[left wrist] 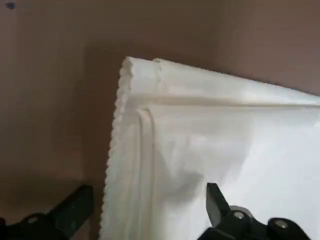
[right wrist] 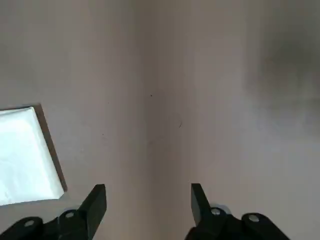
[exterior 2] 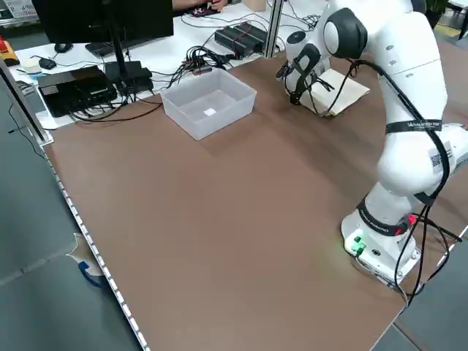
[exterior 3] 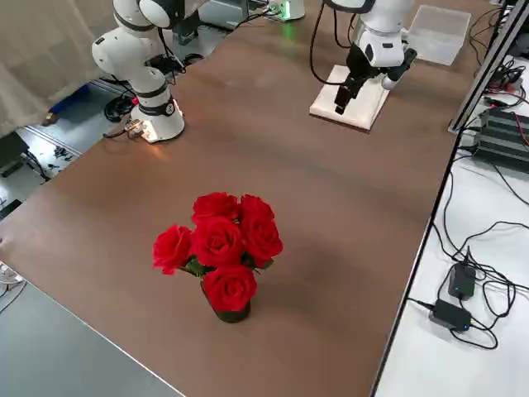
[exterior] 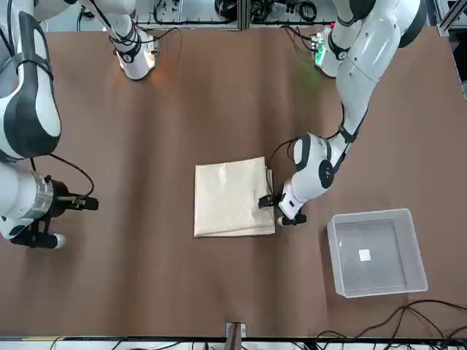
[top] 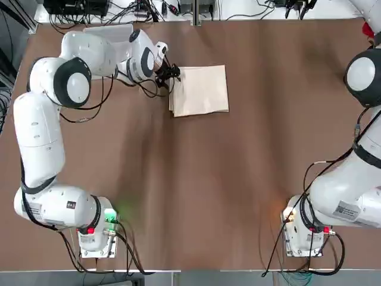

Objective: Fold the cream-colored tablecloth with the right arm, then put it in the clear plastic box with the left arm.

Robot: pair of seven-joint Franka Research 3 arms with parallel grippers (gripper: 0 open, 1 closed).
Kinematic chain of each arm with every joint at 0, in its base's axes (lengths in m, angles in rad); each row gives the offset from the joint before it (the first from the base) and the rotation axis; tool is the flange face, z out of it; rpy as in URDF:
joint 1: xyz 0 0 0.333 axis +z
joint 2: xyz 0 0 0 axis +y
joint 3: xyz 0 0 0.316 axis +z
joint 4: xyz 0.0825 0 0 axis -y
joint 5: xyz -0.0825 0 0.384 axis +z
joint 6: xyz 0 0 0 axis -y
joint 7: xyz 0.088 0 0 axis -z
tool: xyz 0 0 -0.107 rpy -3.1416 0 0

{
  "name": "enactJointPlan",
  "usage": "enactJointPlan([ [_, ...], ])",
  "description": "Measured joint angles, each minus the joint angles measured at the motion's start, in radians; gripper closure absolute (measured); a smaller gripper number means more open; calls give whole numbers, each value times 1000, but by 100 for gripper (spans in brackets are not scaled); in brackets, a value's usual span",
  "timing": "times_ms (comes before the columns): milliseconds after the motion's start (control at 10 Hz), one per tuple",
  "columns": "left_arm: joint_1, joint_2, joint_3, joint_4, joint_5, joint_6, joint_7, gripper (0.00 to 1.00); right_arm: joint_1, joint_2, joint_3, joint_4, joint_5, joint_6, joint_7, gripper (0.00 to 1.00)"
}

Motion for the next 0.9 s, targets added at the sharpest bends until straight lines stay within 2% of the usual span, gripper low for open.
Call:
enactJointPlan([
  [300, -13, 43, -1, 43, 0, 0, -2, 0, 17, -43, -117, -2, 81, 0, -122, 23],
  [400, -13, 49, -1, 48, 0, 0, -2, 0, 23, -60, -145, -13, 90, 0, -153, 23],
  [600, -13, 50, -6, 57, 0, 0, -2, 7, 28, -97, -174, -47, 92, 0, -181, 23],
  [700, -13, 51, -11, 66, 0, 0, -2, 12, 29, -121, -187, -71, 92, 2, -191, 23],
  [900, -14, 51, -13, 76, 0, 0, -2, 45, 37, -167, -209, -125, 95, 15, -196, 23],
])
